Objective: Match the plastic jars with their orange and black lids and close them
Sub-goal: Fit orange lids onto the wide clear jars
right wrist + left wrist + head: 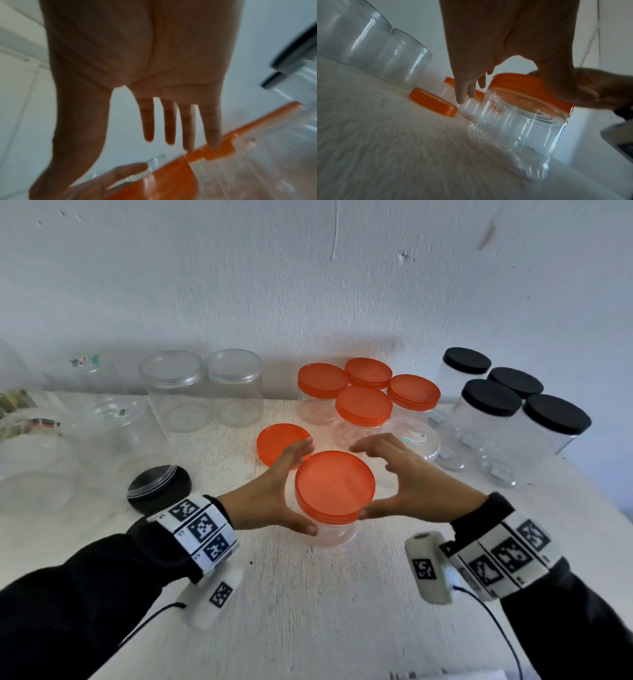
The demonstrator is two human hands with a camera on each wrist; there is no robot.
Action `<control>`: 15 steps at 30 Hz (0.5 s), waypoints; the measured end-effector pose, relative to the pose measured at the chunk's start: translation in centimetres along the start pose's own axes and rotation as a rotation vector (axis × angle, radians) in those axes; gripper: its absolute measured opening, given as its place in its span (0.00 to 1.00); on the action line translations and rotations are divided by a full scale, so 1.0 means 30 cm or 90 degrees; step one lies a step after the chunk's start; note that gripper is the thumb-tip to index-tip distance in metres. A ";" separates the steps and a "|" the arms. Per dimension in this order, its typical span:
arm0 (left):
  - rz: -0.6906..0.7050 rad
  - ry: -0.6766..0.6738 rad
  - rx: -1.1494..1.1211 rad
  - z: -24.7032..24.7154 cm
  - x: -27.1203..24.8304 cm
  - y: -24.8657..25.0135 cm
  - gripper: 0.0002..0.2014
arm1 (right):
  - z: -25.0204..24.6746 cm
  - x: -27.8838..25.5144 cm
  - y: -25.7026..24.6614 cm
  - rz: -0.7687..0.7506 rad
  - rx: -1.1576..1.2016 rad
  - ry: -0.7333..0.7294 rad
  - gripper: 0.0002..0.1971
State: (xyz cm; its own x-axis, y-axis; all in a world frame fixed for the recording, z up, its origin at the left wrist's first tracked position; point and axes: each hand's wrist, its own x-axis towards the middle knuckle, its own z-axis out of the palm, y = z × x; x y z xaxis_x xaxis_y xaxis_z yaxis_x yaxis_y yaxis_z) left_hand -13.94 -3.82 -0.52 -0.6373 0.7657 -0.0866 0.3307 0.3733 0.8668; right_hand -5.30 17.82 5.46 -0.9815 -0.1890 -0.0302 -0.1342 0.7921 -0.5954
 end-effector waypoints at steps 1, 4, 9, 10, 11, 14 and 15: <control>-0.009 -0.011 -0.021 0.005 0.002 -0.013 0.63 | -0.009 0.015 -0.021 -0.024 -0.060 -0.022 0.43; -0.030 -0.014 -0.065 0.023 0.017 -0.026 0.60 | -0.004 0.067 -0.071 -0.033 -0.206 -0.129 0.45; -0.033 0.002 -0.088 0.035 0.044 -0.046 0.48 | 0.016 0.124 -0.103 -0.015 -0.320 -0.220 0.48; -0.028 0.005 -0.091 0.035 0.045 -0.050 0.47 | 0.013 0.129 -0.107 -0.015 -0.324 -0.223 0.49; -0.022 0.007 -0.095 0.035 0.046 -0.054 0.46 | 0.011 0.132 -0.110 -0.015 -0.332 -0.232 0.49; -0.011 0.005 -0.112 0.037 0.048 -0.060 0.45 | 0.003 0.138 -0.119 -0.014 -0.351 -0.270 0.50; -0.011 0.004 -0.116 0.037 0.049 -0.061 0.45 | 0.001 0.141 -0.121 -0.014 -0.352 -0.278 0.50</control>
State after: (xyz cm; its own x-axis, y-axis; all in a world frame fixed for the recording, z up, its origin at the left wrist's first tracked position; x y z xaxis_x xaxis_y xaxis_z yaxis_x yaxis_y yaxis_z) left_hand -14.71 -2.81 -2.78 -0.6464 0.7564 -0.0995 0.1884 0.2846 0.9399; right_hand -8.95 14.13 7.49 -0.8487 -0.3327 -0.4111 -0.3173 0.9422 -0.1075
